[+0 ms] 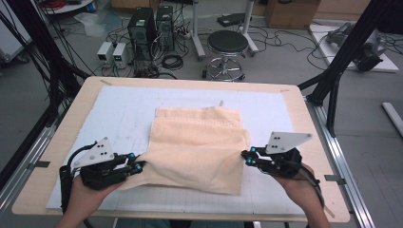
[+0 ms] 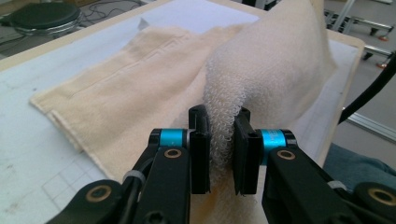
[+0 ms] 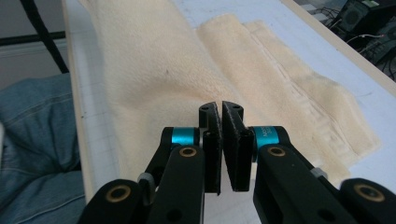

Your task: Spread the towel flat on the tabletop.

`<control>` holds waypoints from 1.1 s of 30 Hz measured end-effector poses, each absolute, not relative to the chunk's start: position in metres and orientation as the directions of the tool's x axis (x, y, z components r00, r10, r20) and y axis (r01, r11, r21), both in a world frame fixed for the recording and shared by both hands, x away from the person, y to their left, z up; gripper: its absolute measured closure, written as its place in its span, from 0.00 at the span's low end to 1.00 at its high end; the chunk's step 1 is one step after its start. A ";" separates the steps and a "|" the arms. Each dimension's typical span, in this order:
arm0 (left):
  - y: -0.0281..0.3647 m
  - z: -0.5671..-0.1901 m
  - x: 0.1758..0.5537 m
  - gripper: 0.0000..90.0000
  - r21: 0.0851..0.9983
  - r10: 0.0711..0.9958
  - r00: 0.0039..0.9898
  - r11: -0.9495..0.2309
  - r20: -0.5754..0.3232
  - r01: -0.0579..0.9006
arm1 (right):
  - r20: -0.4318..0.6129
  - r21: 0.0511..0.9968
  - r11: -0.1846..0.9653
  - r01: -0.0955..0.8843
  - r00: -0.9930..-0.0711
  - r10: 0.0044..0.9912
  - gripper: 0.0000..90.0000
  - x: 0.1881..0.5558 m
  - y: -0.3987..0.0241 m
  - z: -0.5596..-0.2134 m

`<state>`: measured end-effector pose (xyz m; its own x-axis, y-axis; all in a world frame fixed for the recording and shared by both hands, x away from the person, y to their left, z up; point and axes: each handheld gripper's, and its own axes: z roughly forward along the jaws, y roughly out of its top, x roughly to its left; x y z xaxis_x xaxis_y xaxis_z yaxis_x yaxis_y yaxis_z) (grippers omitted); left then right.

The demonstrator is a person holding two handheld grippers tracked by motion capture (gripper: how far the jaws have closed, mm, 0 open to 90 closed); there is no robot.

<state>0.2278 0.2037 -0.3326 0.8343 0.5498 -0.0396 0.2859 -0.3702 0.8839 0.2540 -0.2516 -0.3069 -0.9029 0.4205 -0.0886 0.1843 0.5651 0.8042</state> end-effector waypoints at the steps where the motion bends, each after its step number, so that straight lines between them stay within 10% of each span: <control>1: 0.202 -0.336 0.231 0.83 0.879 0.534 0.843 -0.374 -0.056 0.295 | -0.061 0.792 0.574 0.210 -0.907 0.416 0.94 0.257 -0.254 -0.309; 17: 0.192 -0.422 0.274 0.63 0.756 0.507 0.855 -0.517 -0.107 0.401 | 0.085 0.685 0.666 0.295 -0.941 0.328 0.63 0.293 -0.206 -0.412; 24: 0.187 -0.433 0.270 0.90 0.744 0.491 0.865 -0.537 -0.107 0.397 | 0.074 0.659 0.696 0.284 -0.946 0.316 0.95 0.287 -0.196 -0.433; 33: 0.197 -0.389 0.207 0.93 0.822 0.441 0.893 -0.473 -0.091 0.318 | 0.055 0.732 0.652 0.199 -0.971 0.234 0.97 0.233 -0.206 -0.395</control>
